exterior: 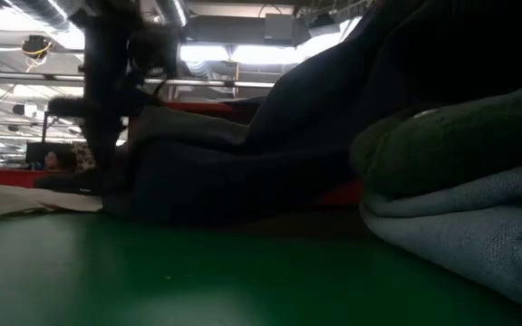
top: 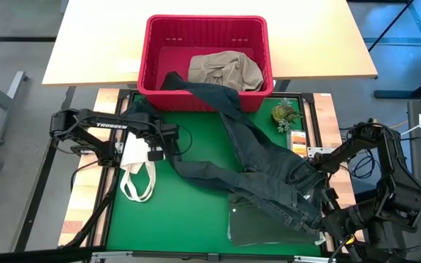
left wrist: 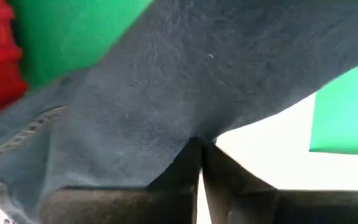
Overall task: Fold Laundry from Bin
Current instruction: Remove the dark blue jean from the red bin
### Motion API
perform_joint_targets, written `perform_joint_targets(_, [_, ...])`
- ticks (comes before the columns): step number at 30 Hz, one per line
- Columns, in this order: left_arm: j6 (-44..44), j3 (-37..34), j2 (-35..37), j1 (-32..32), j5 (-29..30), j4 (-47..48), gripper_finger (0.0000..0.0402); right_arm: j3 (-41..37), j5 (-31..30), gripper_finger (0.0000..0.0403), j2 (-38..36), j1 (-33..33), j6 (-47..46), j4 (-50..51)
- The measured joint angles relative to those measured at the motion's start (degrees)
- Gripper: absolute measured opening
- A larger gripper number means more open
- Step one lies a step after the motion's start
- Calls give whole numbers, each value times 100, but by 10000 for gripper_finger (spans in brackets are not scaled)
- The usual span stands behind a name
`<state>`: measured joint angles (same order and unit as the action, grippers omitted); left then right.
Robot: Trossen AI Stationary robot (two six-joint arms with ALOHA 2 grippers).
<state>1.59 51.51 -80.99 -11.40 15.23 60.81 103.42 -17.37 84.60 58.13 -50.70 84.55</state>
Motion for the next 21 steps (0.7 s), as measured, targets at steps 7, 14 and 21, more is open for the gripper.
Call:
perform_joint_targets(7, [-567,1398,2,421,-940,1811,1,0,114,7,0,2,2,-122])
perform_joint_targets(14, [-1740,2496,125,1174,-2765,2839,0,0,625,7,2,2,1,-236])
perform_joint_targets(21, [-3518,2754,184,2225,-3643,2899,0,0,1455,7,2,2,-4,-613])
